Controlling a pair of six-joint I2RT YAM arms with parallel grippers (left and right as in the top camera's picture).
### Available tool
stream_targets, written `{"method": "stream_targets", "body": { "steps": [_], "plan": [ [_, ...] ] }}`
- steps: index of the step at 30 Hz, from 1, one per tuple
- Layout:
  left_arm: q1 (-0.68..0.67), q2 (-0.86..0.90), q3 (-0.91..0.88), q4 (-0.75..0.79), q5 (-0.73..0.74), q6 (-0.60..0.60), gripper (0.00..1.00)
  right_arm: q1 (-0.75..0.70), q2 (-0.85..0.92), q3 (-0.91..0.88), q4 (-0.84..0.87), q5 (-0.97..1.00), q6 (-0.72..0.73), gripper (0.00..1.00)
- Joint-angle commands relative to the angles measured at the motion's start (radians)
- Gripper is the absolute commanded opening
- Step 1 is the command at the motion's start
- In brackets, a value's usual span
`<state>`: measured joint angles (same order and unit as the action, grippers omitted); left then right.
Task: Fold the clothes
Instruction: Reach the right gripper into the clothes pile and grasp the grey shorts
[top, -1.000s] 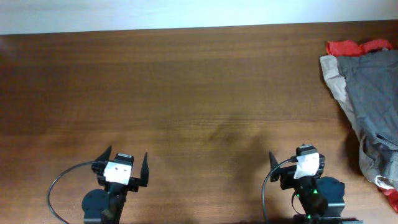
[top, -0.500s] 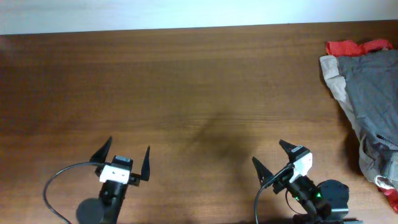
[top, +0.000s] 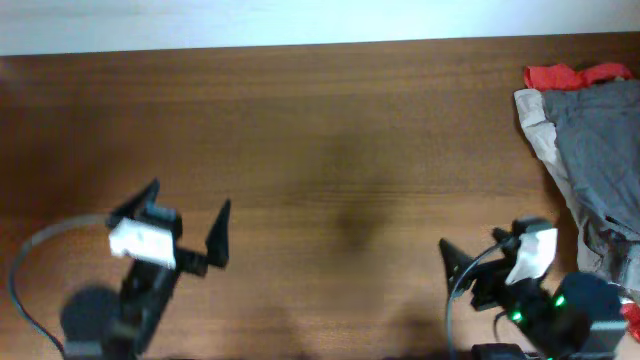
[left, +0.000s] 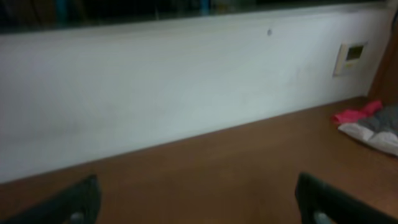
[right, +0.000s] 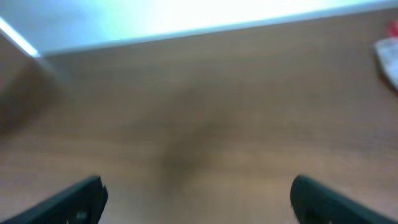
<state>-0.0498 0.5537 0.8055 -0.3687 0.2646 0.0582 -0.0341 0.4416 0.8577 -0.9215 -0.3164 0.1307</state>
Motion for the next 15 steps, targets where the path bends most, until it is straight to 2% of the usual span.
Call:
{"method": "stream_targets", "body": {
  "steps": [1,4,7,10,15],
  "plan": [
    [-0.005,0.243,0.253,-0.133,0.009,-0.006,0.99,-0.006,0.156,0.215,-0.081,0.111,-0.007,0.99],
    [-0.005,0.442,0.481,-0.321,0.009,0.042,1.0,-0.006,0.28,0.374,-0.159,0.064,-0.01,0.99],
    [-0.005,0.602,0.643,-0.457,0.009,0.052,0.99,-0.006,0.355,0.456,-0.238,0.109,-0.025,0.99],
    [-0.005,0.717,0.714,-0.507,0.009,0.052,0.99,-0.007,0.413,0.515,-0.309,0.328,0.122,0.99],
    [-0.005,0.858,0.716,-0.508,0.008,0.052,1.0,-0.037,0.523,0.55,-0.422,0.643,0.328,0.99]
  ]
}}
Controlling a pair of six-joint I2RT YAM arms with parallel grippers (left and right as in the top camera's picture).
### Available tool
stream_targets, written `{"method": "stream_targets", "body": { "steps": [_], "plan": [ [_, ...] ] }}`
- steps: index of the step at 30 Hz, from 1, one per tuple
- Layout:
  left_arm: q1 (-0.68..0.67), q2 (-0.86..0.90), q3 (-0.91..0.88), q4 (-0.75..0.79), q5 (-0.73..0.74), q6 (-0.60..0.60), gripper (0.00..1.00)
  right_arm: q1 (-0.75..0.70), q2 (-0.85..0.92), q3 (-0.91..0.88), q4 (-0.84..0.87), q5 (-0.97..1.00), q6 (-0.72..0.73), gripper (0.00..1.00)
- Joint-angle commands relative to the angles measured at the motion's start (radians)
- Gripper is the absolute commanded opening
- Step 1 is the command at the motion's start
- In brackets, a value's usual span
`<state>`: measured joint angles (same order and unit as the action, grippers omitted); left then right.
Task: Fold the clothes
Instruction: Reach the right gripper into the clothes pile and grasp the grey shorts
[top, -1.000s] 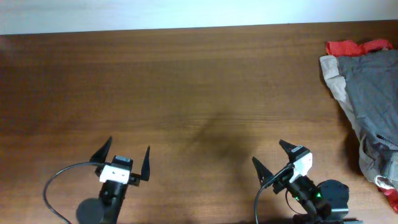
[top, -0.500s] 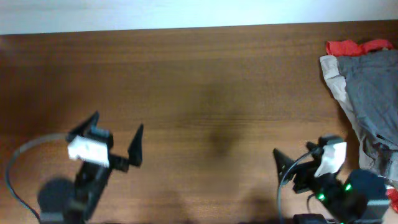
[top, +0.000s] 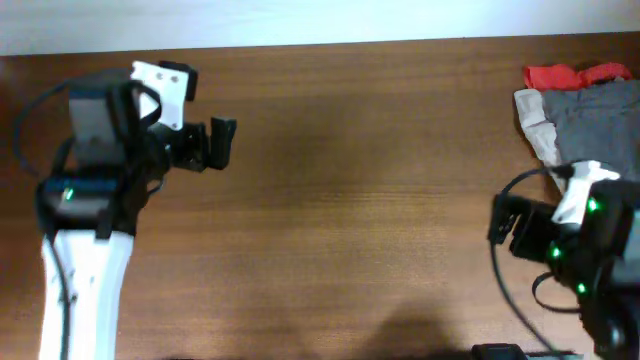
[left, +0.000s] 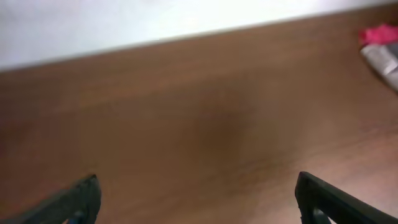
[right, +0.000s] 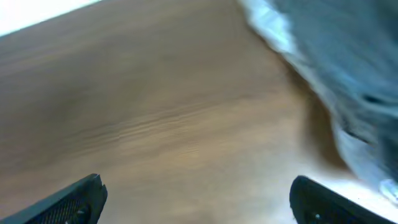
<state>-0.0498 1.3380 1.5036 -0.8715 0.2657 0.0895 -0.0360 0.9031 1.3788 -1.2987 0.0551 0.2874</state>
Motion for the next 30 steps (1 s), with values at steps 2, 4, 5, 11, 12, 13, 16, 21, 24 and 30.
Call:
{"method": "stream_targets", "body": {
  "steps": [2,4,5,11,12,13,16,21,24,30],
  "plan": [
    [-0.005,0.114,0.018,-0.008,0.008,0.02,1.0,-0.087,0.108,0.029,-0.073,0.285,0.187,0.99],
    [-0.005,0.153,0.018,-0.036,0.008,0.02,0.99,-0.161,0.158,0.029,-0.089,0.239,0.189,0.99],
    [-0.005,0.17,0.018,-0.051,0.008,0.02,0.99,-0.198,0.186,0.029,-0.097,0.205,0.189,0.99],
    [-0.005,0.248,0.018,-0.077,0.008,0.02,1.0,-0.353,0.309,0.03,-0.061,0.207,0.162,0.99],
    [-0.005,0.253,0.018,-0.081,0.008,0.02,0.99,-0.389,0.325,0.03,-0.058,0.207,0.162,0.99],
    [-0.005,0.257,0.018,-0.085,0.008,0.02,0.99,-0.422,0.337,0.03,-0.055,0.208,0.162,0.99],
    [-0.005,0.257,0.018,-0.091,0.008,0.02,0.99,-0.533,0.371,0.03,-0.053,0.179,0.163,0.99],
    [-0.005,0.257,0.018,-0.092,0.009,0.014,0.99,-0.666,0.419,0.029,-0.03,0.181,0.191,0.99],
    [-0.005,0.257,0.018,-0.092,0.008,0.008,1.0,-0.719,0.466,0.029,-0.006,0.183,0.221,0.99],
    [-0.005,0.257,0.018,-0.107,0.009,0.008,1.0,-0.767,0.593,0.029,0.015,0.207,0.249,0.98]
  ]
}}
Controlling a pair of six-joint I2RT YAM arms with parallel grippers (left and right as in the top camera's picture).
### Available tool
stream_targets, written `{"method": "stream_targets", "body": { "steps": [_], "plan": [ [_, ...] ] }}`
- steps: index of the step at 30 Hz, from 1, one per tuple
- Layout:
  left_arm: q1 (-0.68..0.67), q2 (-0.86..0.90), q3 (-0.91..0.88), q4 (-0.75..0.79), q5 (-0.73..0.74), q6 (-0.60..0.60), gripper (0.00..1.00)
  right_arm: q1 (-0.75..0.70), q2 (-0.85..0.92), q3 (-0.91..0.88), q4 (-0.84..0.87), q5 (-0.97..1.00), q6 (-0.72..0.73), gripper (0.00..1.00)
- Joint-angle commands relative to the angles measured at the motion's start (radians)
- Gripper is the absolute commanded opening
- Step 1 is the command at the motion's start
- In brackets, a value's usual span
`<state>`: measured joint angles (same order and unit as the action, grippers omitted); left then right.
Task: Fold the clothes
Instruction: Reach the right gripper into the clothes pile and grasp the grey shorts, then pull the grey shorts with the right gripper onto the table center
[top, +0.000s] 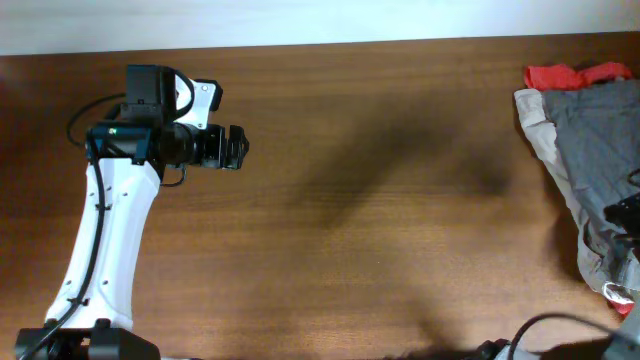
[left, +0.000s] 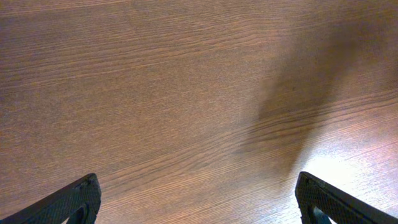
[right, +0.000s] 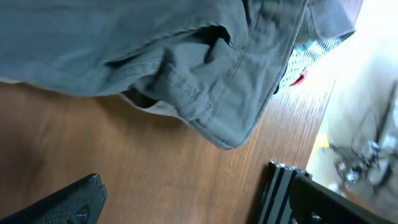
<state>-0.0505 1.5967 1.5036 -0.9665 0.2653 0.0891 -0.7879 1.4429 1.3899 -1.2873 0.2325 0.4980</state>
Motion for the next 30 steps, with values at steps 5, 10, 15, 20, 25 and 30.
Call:
{"method": "stream_targets", "body": {
  "steps": [5,10,15,20,25,30],
  "plan": [
    [-0.004,-0.002,0.018,-0.022,0.009,0.009,0.99,-0.036,0.171,0.018,0.005,0.049,0.061,0.79],
    [-0.004,-0.002,0.018,-0.022,0.009,0.009,0.99,-0.037,0.218,0.013,0.007,0.095,0.061,0.68],
    [-0.004,-0.002,0.018,-0.023,0.018,0.009,0.99,-0.037,0.236,0.013,0.023,0.121,0.061,0.63],
    [-0.004,-0.002,0.018,-0.034,0.065,0.009,1.0,-0.037,0.249,0.011,0.055,0.124,0.061,0.39],
    [-0.004,-0.002,0.018,-0.048,0.065,0.009,0.99,-0.038,0.254,-0.051,0.082,0.124,0.061,0.41],
    [-0.004,-0.002,0.018,-0.049,0.065,0.009,0.99,-0.035,0.247,-0.061,0.096,0.058,0.05,0.04]
  ]
}}
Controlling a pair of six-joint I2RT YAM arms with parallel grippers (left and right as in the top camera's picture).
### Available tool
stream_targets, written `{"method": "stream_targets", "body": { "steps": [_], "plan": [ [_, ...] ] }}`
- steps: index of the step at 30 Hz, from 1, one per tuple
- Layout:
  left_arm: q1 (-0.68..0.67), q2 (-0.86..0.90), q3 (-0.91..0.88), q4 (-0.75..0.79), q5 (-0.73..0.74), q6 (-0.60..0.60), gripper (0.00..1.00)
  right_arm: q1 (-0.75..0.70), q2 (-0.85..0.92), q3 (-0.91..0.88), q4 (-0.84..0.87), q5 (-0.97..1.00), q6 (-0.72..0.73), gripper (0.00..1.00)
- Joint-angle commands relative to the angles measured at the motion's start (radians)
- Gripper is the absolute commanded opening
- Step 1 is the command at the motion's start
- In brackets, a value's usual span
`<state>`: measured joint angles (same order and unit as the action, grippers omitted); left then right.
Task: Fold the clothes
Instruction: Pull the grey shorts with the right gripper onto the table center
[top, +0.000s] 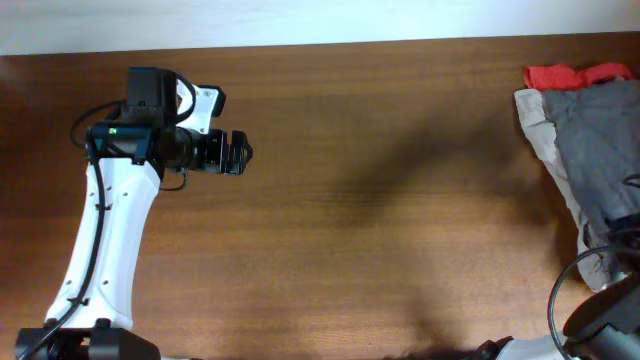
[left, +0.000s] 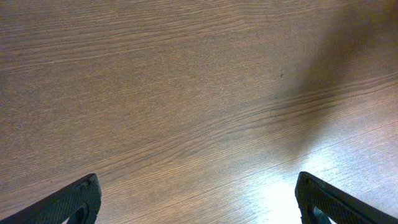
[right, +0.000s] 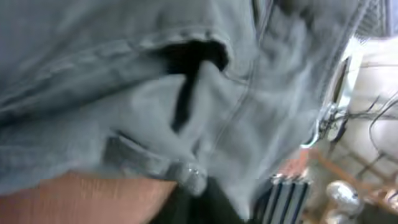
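Observation:
A pile of clothes lies at the table's right end: a grey garment (top: 595, 150) on top, a beige piece (top: 535, 118) under its left edge and a red cloth (top: 573, 75) behind. In the right wrist view the grey garment (right: 124, 74) fills the frame, blurred and very close. My right gripper (right: 196, 190) shows as one dark mass at the bottom centre, jaws together on the garment's hem. My left gripper (top: 236, 153) hangs over bare wood at the left, far from the pile. Its fingertips (left: 78, 200) stand wide apart, with nothing between them.
The brown wooden table (top: 380, 230) stretches between the left arm and the pile. A white wall strip (top: 300, 20) runs along the far edge. A black cable (top: 575, 290) loops at the lower right. A metal frame (right: 286, 196) shows beyond the table's right end.
My right gripper was open a little above the grey garment; now it is down in the fabric with its jaws together on the hem. The left gripper has barely shifted.
Both grippers stood open low at the table's front. Then the left arm was at the far left and the right arm beside the pile. Later the right gripper was open over the grey garment, and now it is shut on its hem.

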<state>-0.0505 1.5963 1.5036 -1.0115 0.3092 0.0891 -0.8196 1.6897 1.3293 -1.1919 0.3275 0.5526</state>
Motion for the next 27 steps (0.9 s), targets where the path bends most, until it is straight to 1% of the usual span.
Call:
{"method": "stream_targets", "body": {
  "steps": [1,6,10,12,15,18,19,22,25,27],
  "plan": [
    [-0.004,-0.001,0.018,-0.003,0.021,0.009,1.0,0.0,-0.007,0.009,-0.003,-0.079,-0.031,0.04],
    [-0.004,-0.001,0.018,0.0,0.021,0.009,1.0,0.06,-0.097,0.123,-0.048,-0.3,-0.124,0.04],
    [-0.004,-0.001,0.018,0.0,0.021,0.009,0.99,0.177,-0.227,0.269,-0.08,-0.494,-0.204,0.04],
    [-0.004,-0.001,0.018,0.0,0.021,0.009,0.99,0.263,-0.296,0.352,-0.084,-0.57,-0.23,0.04],
    [-0.004,-0.001,0.018,0.0,0.021,0.009,1.0,0.451,-0.385,0.463,-0.082,-0.578,-0.234,0.04],
    [-0.004,-0.004,0.018,0.0,0.023,0.009,0.99,0.624,-0.425,0.498,-0.069,-0.578,-0.229,0.04],
    [-0.004,-0.007,0.019,0.0,0.03,0.009,0.99,0.661,-0.43,0.498,-0.066,-0.576,-0.223,0.04],
    [-0.004,-0.019,0.038,-0.004,0.059,0.01,0.99,0.792,-0.42,0.498,-0.064,-0.571,-0.219,0.04],
    [-0.004,-0.05,0.082,-0.022,0.069,0.015,0.99,0.923,-0.37,0.498,-0.06,-0.563,-0.219,0.04],
    [-0.004,-0.071,0.105,-0.029,0.069,0.029,0.99,0.969,-0.342,0.497,-0.054,-0.563,-0.219,0.04]
  ]
}}
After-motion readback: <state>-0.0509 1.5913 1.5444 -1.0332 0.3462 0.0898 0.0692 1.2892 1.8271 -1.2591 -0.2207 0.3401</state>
